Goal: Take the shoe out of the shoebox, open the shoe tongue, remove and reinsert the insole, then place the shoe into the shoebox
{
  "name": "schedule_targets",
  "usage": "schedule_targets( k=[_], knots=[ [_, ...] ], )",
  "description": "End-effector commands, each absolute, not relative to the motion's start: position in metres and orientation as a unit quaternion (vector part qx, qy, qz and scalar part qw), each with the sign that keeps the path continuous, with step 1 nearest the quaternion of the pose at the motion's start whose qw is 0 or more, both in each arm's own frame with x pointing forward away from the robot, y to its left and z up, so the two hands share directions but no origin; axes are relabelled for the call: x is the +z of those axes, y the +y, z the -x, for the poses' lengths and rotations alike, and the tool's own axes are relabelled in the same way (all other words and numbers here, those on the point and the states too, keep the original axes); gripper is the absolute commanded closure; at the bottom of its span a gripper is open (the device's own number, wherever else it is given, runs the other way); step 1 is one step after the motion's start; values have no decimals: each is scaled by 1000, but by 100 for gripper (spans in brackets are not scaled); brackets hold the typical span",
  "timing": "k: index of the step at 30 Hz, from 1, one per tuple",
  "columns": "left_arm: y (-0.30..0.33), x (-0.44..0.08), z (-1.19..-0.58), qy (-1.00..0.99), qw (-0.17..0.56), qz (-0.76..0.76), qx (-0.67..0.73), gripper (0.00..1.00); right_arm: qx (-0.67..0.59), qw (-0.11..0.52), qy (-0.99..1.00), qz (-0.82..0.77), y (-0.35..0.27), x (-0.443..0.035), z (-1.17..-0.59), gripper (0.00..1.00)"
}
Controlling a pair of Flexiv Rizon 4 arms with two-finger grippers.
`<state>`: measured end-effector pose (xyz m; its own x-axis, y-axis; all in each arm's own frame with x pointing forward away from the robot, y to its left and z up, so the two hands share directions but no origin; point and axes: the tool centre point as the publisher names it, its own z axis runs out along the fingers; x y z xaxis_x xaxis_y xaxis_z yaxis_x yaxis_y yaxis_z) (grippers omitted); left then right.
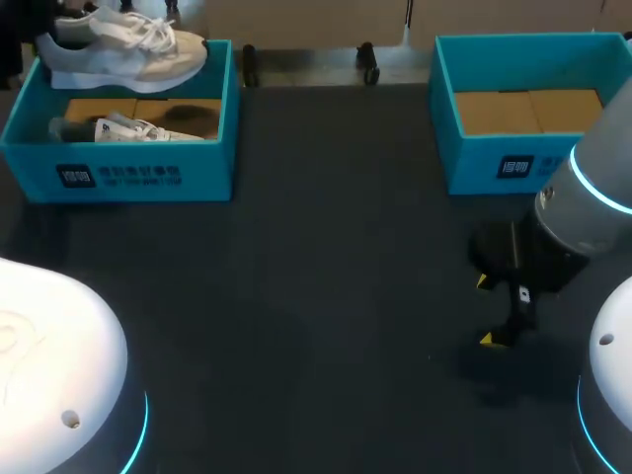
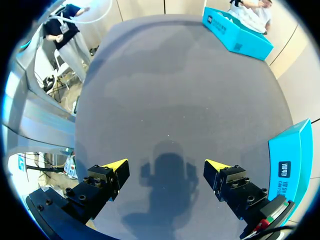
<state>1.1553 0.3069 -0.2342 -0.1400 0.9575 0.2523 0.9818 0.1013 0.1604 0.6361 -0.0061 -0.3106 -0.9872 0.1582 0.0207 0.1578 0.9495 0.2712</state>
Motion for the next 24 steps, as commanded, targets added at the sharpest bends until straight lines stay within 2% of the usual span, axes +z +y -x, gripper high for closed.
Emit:
schedule_targets(
  k=[1, 24],
  knots=[
    [313, -236, -1154, -740, 43, 656, -143, 100, 137, 2, 987, -80, -6, -311, -635, 0],
    [321, -259, -1138, -729, 66, 669, -127, 100, 137, 2, 987, -80, -6, -311, -635, 0]
  ],
)
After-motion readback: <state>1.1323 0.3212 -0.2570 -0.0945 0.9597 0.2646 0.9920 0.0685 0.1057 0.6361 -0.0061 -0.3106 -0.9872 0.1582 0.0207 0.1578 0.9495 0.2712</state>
